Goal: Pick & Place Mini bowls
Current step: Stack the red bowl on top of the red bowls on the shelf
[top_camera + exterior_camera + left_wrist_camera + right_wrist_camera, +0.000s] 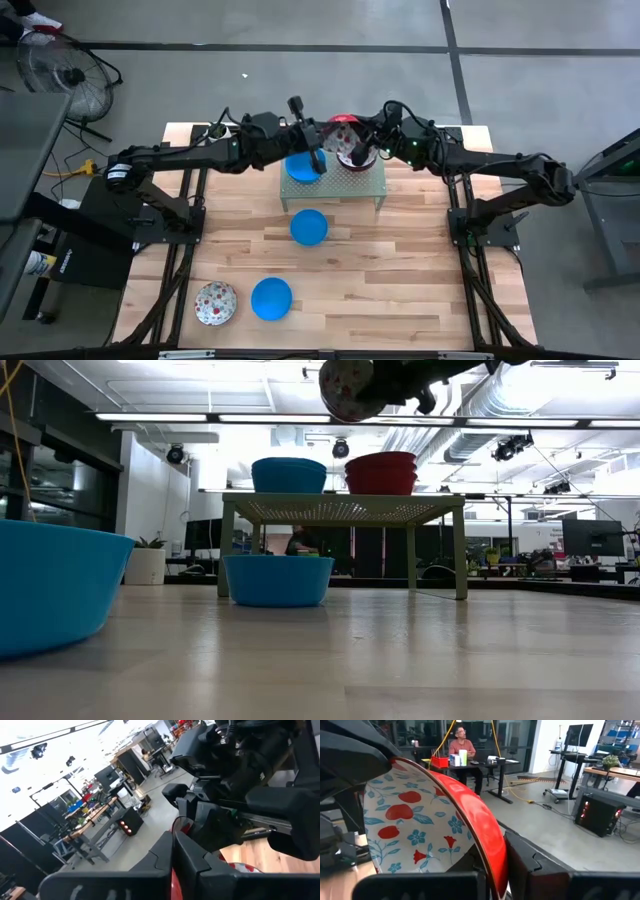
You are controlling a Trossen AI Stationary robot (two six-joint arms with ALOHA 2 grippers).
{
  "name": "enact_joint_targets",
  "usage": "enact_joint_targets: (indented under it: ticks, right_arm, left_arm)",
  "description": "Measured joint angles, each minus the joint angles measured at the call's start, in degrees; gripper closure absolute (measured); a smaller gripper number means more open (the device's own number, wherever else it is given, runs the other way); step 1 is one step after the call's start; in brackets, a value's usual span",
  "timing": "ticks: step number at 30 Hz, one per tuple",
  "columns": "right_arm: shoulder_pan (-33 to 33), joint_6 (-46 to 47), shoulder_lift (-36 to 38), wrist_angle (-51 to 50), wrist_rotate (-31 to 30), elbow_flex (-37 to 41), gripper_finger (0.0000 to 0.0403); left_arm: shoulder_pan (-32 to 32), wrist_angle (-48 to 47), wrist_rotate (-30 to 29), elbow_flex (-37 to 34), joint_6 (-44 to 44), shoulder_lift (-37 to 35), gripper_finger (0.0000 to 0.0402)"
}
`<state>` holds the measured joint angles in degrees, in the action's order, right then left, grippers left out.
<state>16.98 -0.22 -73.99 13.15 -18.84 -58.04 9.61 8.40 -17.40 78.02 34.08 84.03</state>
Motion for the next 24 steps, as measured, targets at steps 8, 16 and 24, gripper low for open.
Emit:
enact_joint_targets:
  ticks: [8, 16, 24]
  right_arm:
    - [0.5, 1.5, 0.1, -2.5, -0.1, 0.0, 0.0378]
    - [2.6, 4.3, 0.4, -6.2, 0.9, -0.2, 0.0379]
    - [7.7, 3.4, -1.0, -36.0, 6.8, -17.3, 0.0379]
  left_arm:
    - [0.0, -0.1, -0.4, 0.0, 4.9, 0.0, 0.0369]
    - [0.1, 3.5, -1.8, 0.0, 10.1, -0.1, 0.031]
    - [0.8, 1.4, -8.0, 0.0, 14.5, -5.7, 0.0272]
